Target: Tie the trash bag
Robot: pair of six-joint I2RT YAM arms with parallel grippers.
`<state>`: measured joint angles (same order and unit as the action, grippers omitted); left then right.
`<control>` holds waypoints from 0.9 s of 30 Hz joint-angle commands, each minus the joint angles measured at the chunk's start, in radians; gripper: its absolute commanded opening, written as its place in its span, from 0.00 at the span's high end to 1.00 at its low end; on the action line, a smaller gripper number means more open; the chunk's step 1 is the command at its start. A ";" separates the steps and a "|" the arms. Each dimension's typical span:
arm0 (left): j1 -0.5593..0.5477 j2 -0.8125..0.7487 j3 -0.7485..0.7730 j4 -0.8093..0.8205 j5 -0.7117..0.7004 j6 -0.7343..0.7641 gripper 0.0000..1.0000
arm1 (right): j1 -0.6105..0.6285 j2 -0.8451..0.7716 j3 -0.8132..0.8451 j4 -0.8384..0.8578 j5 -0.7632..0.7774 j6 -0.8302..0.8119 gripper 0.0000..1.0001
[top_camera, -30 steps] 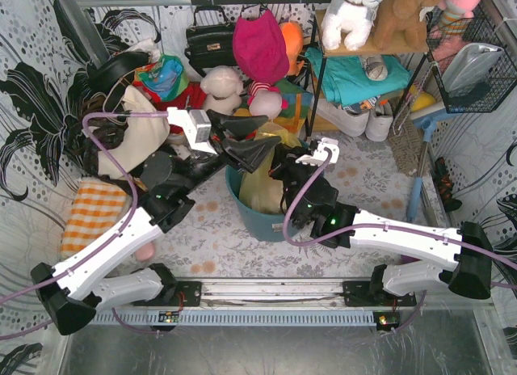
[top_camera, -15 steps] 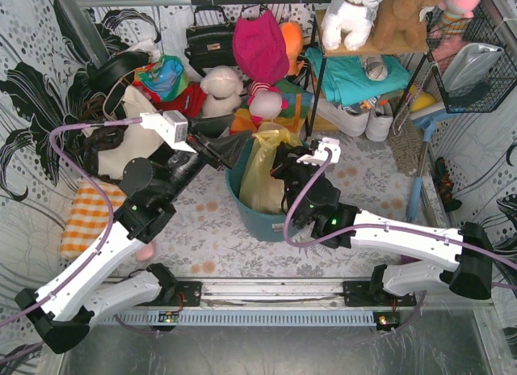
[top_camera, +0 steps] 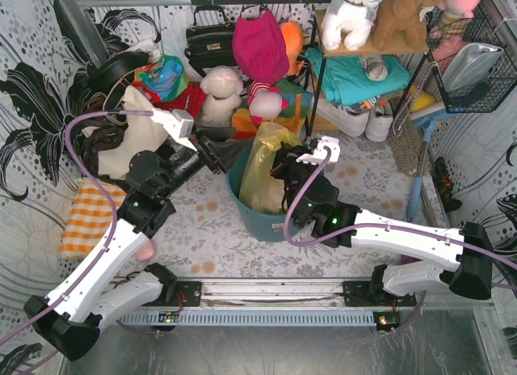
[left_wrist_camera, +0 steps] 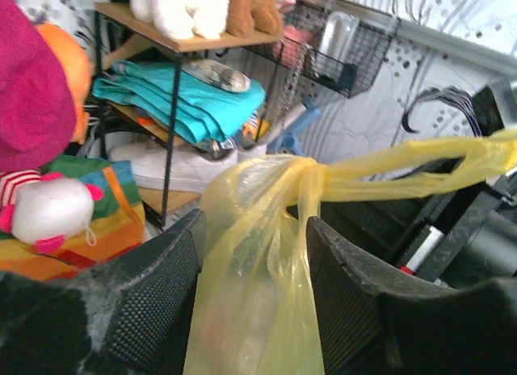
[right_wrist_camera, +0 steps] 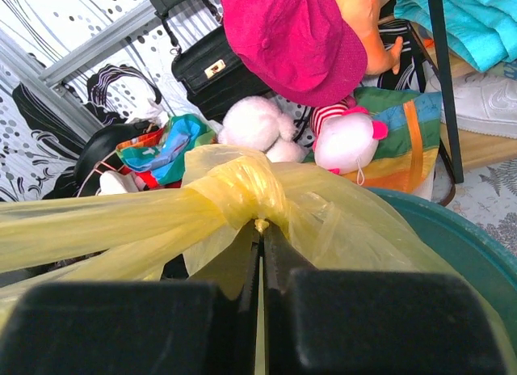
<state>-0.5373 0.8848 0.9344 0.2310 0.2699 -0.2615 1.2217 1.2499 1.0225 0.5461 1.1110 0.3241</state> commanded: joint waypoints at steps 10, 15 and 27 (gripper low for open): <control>0.029 0.141 -0.043 0.184 0.344 -0.075 0.41 | -0.006 0.006 0.063 -0.011 -0.028 0.031 1.00; 0.029 0.172 -0.027 0.182 0.379 -0.069 0.71 | -0.006 0.007 0.056 -0.025 -0.033 0.056 1.00; 0.029 0.091 -0.055 0.163 0.368 -0.052 1.00 | -0.039 0.017 0.036 -0.054 -0.088 0.124 1.00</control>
<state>-0.5148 1.0451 0.8944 0.3210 0.6292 -0.3134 1.2064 1.2587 1.0515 0.5198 1.0691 0.3817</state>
